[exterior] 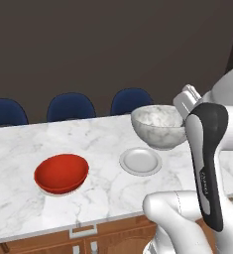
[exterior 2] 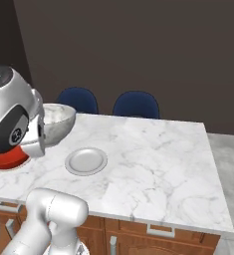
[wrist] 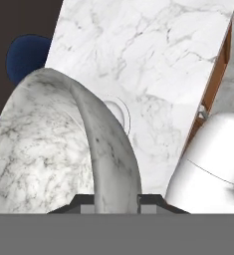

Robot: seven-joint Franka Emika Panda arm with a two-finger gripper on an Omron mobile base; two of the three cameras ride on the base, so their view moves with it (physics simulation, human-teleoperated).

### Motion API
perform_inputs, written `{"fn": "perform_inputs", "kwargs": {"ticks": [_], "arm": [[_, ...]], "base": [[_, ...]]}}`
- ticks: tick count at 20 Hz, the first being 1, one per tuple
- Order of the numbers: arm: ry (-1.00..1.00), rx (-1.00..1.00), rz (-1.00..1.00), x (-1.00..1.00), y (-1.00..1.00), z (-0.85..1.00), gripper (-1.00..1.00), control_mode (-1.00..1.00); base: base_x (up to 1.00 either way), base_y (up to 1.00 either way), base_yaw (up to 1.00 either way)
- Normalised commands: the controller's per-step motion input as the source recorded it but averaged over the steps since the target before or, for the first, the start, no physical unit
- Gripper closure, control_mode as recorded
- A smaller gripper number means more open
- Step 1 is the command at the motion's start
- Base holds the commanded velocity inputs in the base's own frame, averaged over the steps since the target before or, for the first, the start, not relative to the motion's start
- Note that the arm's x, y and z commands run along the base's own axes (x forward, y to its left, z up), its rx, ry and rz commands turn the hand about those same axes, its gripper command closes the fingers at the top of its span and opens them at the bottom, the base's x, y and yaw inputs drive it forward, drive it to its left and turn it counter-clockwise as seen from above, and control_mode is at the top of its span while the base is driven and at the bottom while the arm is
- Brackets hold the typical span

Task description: Move the bowls from the cabinet to the plates on the dining table.

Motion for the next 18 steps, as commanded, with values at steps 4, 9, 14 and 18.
{"fn": "perform_inputs", "kwargs": {"ticks": [4, 9, 14, 18], "arm": [[0.04, 0.00, 0.01, 0.42, 0.00, -0.05, 1.00, -1.00], [0.02, 0.00, 0.02, 0.34, 0.00, -0.17, 1.00, -1.00], [0.00, -0.03, 0.02, 0.24, 0.00, -0.31, 1.00, -1.00], [0.00, -0.05, 0.03, 0.20, 0.00, -0.33, 1.00, -1.00]], "base": [[0.00, 0.00, 0.00], [0.00, 0.00, 0.00], [0.00, 0.00, 0.00], [0.00, 0.00, 0.00]]}}
